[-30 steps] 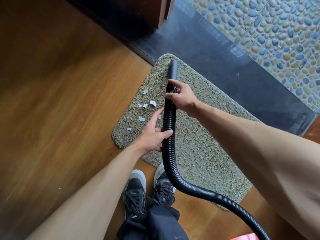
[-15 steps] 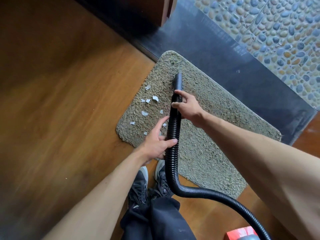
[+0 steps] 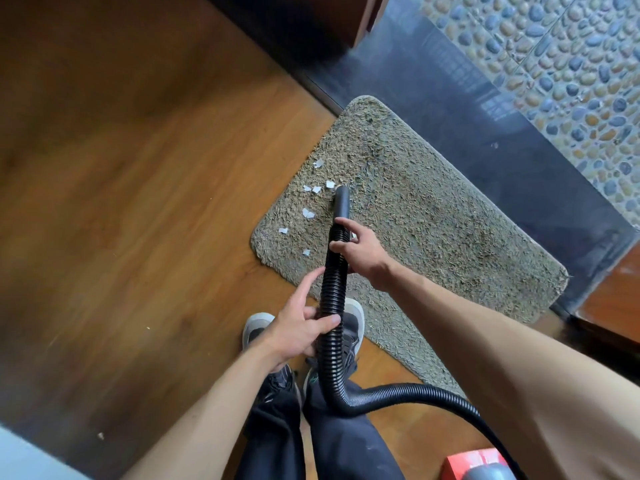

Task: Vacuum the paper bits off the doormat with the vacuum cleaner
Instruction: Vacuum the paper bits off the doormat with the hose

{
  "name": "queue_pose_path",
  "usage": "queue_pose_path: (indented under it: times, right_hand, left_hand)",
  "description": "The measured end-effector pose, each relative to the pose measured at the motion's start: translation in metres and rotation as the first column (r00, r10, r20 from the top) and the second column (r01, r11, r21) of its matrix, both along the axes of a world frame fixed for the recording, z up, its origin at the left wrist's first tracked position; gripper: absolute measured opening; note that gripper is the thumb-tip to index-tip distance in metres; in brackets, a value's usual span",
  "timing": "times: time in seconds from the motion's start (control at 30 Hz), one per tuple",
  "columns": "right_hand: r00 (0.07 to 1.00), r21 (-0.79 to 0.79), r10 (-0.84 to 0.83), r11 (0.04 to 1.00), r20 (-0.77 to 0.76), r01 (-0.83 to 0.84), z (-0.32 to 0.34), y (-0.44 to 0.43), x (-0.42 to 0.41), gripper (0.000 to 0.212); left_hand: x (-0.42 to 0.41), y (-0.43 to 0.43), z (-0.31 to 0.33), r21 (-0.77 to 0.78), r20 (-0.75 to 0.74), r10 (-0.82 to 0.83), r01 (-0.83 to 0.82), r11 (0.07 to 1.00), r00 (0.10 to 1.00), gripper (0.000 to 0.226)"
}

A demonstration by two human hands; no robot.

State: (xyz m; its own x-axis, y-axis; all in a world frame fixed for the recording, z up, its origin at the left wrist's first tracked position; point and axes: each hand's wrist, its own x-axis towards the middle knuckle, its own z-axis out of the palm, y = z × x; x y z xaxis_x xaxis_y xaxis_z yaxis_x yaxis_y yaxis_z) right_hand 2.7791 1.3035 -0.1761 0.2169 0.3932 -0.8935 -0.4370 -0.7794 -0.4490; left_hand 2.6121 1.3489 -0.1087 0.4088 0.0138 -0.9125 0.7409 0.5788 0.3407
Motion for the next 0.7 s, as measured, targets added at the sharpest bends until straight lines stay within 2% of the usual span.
queue_pose_path:
  times: [0.27,0.7]
  right_hand:
    - [0.997,0.0,0.065,0.998,0.045,-0.065,-0.002,0.016,-0.018,0.06]
    - [0.983,-0.011,0.129,0.992,0.131,-0.129,-0.007,0.032,-0.008,0.061]
  left_hand:
    - [-0.017,0.003,0.001,-0.017,-0.023,0.082,-0.082,0.996,0.996,0.081]
    - [-0.009,0.014,-0.011,-0.02,-0.005,0.087,-0.087,0.996,0.996,0.081]
